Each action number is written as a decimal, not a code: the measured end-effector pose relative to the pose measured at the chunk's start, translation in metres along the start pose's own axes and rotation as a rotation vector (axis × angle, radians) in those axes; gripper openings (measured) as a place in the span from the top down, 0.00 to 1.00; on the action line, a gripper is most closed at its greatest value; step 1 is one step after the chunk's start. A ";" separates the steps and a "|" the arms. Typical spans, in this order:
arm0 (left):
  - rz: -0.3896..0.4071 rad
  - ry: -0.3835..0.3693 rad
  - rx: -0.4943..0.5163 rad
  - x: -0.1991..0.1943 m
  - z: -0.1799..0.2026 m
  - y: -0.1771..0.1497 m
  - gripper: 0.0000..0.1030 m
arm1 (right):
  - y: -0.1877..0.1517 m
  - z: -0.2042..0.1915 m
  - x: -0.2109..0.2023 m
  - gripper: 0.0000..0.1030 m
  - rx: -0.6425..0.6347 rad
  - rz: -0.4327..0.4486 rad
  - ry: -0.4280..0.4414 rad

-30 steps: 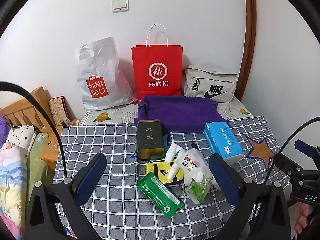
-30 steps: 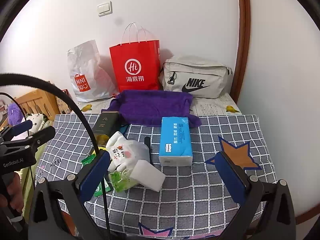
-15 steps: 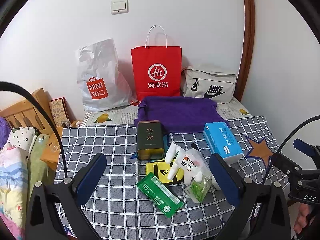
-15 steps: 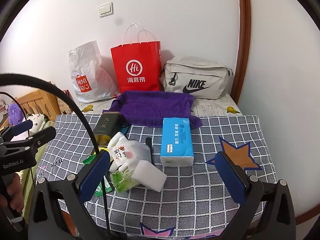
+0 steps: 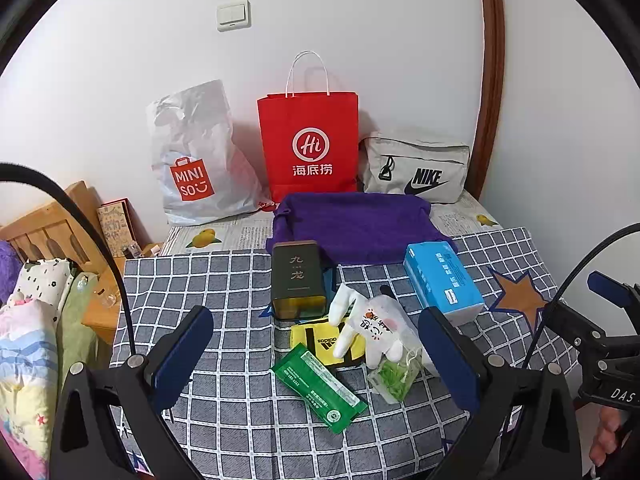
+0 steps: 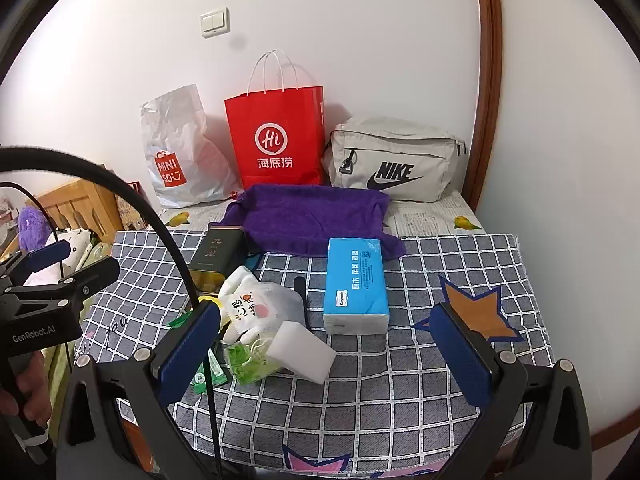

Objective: Organize soft objects

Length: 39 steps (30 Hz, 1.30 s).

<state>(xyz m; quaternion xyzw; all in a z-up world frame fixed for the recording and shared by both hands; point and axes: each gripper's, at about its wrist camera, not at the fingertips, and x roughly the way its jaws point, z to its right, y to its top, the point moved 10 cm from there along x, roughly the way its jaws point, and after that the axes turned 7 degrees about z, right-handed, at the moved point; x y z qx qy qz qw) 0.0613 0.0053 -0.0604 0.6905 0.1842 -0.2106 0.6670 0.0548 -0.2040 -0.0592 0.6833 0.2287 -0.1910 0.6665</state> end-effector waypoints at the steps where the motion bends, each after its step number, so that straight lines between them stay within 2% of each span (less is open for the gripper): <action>1: 0.001 -0.001 0.002 0.000 0.000 0.000 0.00 | 0.000 0.000 0.000 0.00 0.000 0.001 0.000; 39: 0.003 -0.013 0.029 -0.003 0.006 -0.004 0.00 | 0.000 -0.002 -0.007 0.00 -0.005 0.012 -0.007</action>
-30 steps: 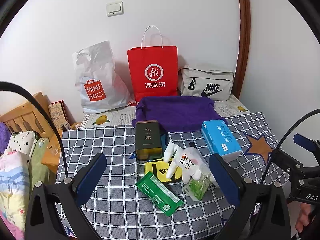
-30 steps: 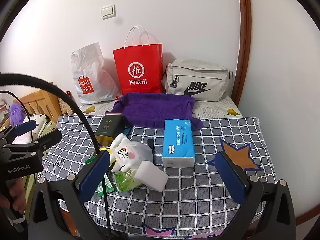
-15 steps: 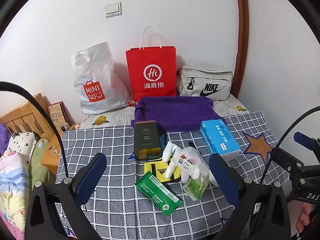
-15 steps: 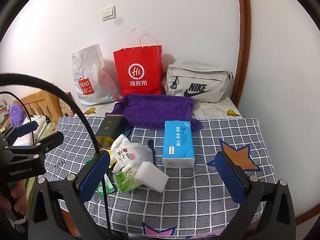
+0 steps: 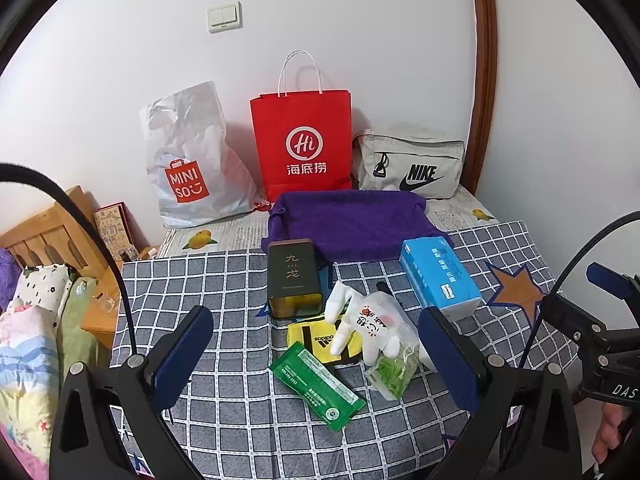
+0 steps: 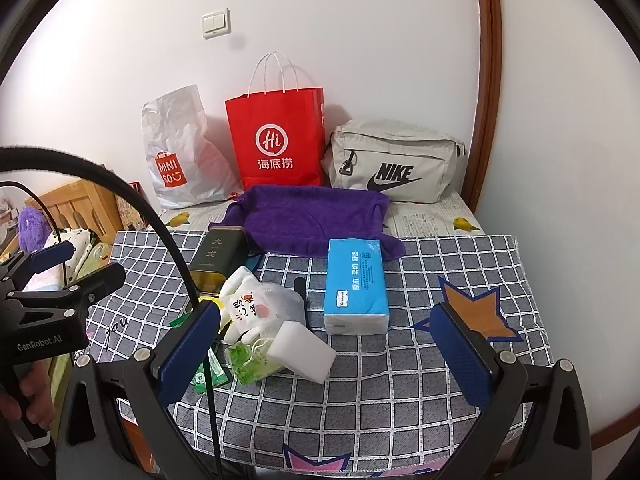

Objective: Organize soft objects

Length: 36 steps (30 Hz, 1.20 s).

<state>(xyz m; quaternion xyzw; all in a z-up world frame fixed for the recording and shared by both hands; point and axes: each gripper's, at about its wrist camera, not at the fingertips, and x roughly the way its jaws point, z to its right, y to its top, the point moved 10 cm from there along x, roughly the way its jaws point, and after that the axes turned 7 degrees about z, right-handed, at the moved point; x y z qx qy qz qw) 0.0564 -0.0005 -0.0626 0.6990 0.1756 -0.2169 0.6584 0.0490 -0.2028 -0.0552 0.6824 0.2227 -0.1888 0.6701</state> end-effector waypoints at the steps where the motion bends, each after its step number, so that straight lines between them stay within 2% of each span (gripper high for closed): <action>1: 0.001 0.003 0.000 0.000 0.001 0.000 0.00 | 0.000 -0.001 0.000 0.00 -0.001 -0.001 0.001; 10: -0.007 0.006 -0.025 0.008 -0.007 -0.003 0.00 | -0.010 0.000 0.017 0.00 0.000 -0.032 0.012; 20: -0.061 0.031 -0.056 0.033 -0.026 -0.016 0.00 | -0.062 -0.005 0.076 0.00 0.029 -0.194 0.074; 27: -0.106 0.045 -0.058 0.052 -0.033 -0.029 0.00 | -0.094 -0.019 0.111 0.00 -0.028 -0.269 0.102; 36: -0.166 0.047 -0.056 0.077 -0.041 -0.047 0.00 | -0.118 -0.030 0.142 0.01 -0.144 -0.294 0.081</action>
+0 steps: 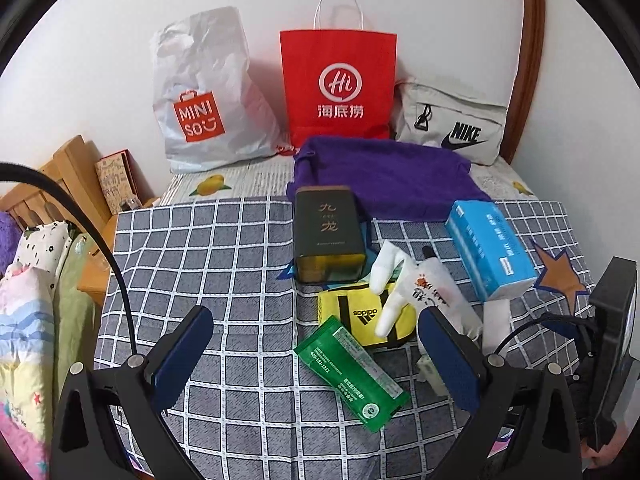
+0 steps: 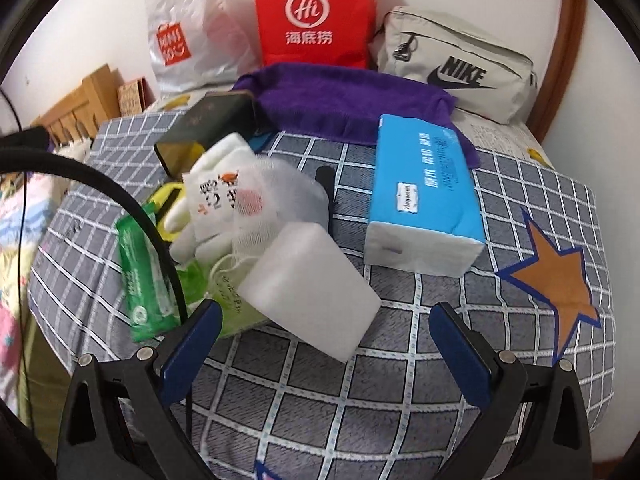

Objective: Organize soft objects
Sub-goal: 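Grasp the white sponge block with the right tool, then grasp the green packet with the left tool while the right tool lifts the sponge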

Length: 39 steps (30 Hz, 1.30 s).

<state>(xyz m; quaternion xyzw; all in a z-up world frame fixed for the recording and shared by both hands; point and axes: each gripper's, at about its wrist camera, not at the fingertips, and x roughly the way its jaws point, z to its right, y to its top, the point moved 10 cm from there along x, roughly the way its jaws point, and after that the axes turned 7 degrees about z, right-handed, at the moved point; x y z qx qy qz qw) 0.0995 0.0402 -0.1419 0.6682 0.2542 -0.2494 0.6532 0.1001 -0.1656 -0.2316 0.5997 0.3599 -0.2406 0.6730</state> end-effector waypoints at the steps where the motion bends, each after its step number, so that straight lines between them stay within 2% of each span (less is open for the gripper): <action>1: -0.005 -0.001 -0.001 0.002 -0.001 0.000 0.00 | 0.000 0.000 0.003 0.01 -0.011 -0.001 -0.006; 8: -0.043 -0.010 0.000 0.021 -0.004 -0.008 0.00 | -0.002 -0.001 0.029 0.01 -0.048 -0.024 -0.013; 10: -0.051 -0.010 0.005 0.025 -0.005 -0.010 0.00 | 0.000 -0.003 0.035 0.05 -0.067 -0.016 -0.005; 12: -0.059 -0.013 0.007 0.028 -0.006 -0.012 0.00 | 0.001 -0.005 0.036 0.24 -0.067 -0.011 0.022; 14: -0.070 -0.012 0.009 0.031 -0.008 -0.014 0.00 | 0.001 -0.006 0.035 0.37 -0.042 -0.009 0.060; 23: -0.110 -0.027 0.023 0.041 -0.018 -0.032 0.00 | 0.010 0.004 0.013 0.38 -0.005 0.041 0.072; 27: -0.146 -0.075 0.024 0.049 -0.013 -0.045 0.00 | 0.015 0.010 0.000 0.38 0.008 0.069 0.062; 31: -0.221 -0.135 0.017 0.067 0.001 -0.068 0.00 | 0.017 0.016 -0.010 0.38 0.022 0.088 0.055; 39: -0.349 -0.095 -0.033 0.105 0.016 -0.098 0.00 | 0.016 0.019 -0.014 0.38 0.021 0.093 0.066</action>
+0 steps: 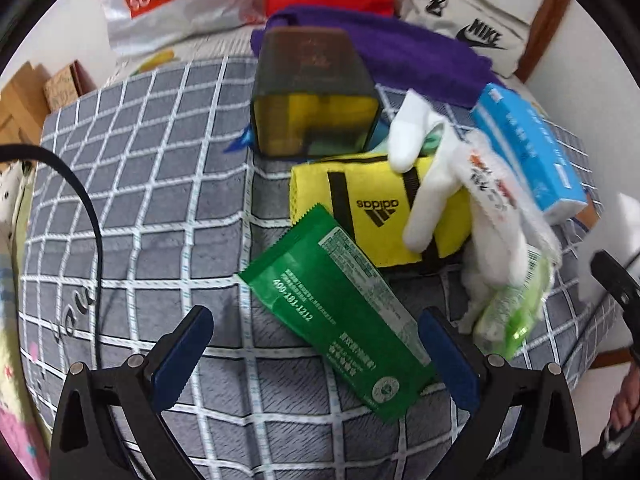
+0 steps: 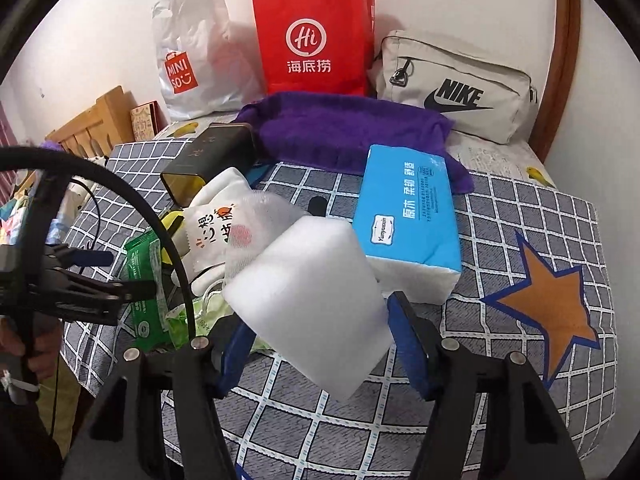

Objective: Organize soft objects
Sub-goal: 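Grasp the green packet with the left tool while the right tool lifts the sponge, then place the sponge on the purple towel with the right tool while the left tool carries the packet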

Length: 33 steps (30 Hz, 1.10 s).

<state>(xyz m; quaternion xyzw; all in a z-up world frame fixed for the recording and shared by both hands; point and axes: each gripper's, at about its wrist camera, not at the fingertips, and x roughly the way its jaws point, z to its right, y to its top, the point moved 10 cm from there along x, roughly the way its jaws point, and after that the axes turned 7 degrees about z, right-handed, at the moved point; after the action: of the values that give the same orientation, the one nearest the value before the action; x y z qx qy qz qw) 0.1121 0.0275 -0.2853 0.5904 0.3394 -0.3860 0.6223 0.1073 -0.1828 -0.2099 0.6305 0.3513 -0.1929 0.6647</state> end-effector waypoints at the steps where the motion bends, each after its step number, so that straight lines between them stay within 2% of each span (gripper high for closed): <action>1: -0.015 0.006 -0.001 0.005 0.003 -0.002 0.00 | 0.000 0.000 0.001 0.38 0.003 -0.003 0.004; 5: -0.055 0.032 -0.008 0.020 0.015 -0.008 0.00 | -0.004 -0.003 0.004 0.38 0.001 -0.013 0.020; 7: -0.041 0.057 -0.020 0.023 0.016 -0.007 0.02 | -0.006 -0.005 0.006 0.38 -0.005 -0.018 0.027; 9: -0.021 0.072 -0.028 0.019 0.014 -0.004 0.10 | -0.007 -0.007 0.006 0.38 -0.009 -0.020 0.034; 11: 0.001 0.090 -0.041 0.015 0.007 0.001 0.31 | -0.006 -0.008 0.006 0.38 -0.010 -0.018 0.041; 12: 0.002 0.086 -0.051 0.012 0.004 0.003 0.35 | -0.006 -0.008 0.006 0.38 -0.009 -0.017 0.045; 13: 0.001 0.077 -0.062 0.010 0.001 0.004 0.43 | -0.005 -0.008 0.007 0.38 -0.008 -0.017 0.048; 16: -0.006 0.046 -0.077 0.005 -0.008 0.008 0.53 | -0.003 -0.010 0.006 0.38 -0.004 -0.016 0.057; 19: 0.008 0.013 -0.077 0.000 -0.010 0.010 0.59 | 0.001 -0.010 0.005 0.38 0.000 -0.012 0.064; 22: 0.023 0.013 -0.064 -0.008 -0.014 0.014 0.61 | 0.006 -0.009 0.002 0.38 0.003 -0.005 0.062; 26: 0.029 -0.024 -0.064 -0.014 -0.021 0.022 0.62 | 0.015 -0.009 -0.004 0.38 0.004 0.010 0.065; 33: 0.079 -0.011 -0.060 -0.035 -0.031 0.047 0.62 | 0.041 -0.005 -0.013 0.38 0.004 0.048 0.063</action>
<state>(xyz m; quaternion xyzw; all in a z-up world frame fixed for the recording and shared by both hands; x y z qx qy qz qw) 0.1377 0.0611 -0.2344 0.5821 0.3241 -0.3540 0.6563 0.1256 -0.1751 -0.1716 0.6456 0.3564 -0.1578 0.6567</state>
